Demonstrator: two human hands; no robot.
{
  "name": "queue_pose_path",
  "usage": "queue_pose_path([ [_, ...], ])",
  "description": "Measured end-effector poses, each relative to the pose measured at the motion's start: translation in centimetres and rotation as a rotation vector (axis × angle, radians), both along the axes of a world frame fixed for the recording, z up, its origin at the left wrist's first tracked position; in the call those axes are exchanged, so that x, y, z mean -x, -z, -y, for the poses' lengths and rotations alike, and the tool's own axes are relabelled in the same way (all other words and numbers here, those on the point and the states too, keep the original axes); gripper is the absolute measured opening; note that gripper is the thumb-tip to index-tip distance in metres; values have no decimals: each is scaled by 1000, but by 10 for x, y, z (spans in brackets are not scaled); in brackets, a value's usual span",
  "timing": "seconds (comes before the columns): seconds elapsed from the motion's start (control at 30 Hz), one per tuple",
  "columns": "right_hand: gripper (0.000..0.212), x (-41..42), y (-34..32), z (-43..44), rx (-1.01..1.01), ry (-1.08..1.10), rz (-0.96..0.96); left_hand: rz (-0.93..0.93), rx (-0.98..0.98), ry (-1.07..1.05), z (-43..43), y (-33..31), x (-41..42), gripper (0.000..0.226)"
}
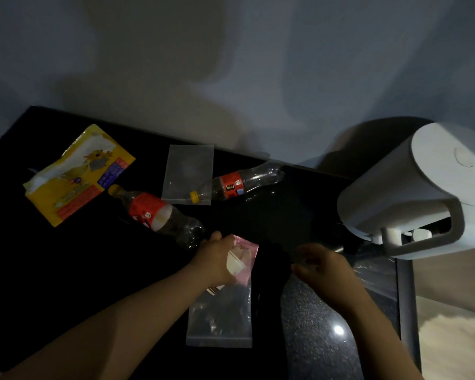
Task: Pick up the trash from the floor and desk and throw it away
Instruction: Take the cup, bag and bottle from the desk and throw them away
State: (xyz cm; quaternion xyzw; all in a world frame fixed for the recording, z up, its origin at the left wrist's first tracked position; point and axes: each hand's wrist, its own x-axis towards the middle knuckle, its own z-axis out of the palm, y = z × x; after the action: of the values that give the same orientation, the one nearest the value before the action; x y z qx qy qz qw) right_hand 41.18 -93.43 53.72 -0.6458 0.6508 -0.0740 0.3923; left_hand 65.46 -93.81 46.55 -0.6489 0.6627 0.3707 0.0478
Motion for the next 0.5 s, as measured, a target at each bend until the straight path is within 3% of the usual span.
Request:
queue_pose_path([
  [0.1,39,-8,1,5,0,-31,-12,-93,-29,-81,-4,-9,-12,120],
  [0.17,37,-14,2,9,6,-37,-2,-121,-4,-112,-2,-18,-17,120],
  [0.37,35,-29,4,18,30,-66,-2,-148,160,-240,22,-46,-36,67],
  [0.5,39,-35,6,25,23,-67,-7,13,335,-261,51,-49,-66,33],
])
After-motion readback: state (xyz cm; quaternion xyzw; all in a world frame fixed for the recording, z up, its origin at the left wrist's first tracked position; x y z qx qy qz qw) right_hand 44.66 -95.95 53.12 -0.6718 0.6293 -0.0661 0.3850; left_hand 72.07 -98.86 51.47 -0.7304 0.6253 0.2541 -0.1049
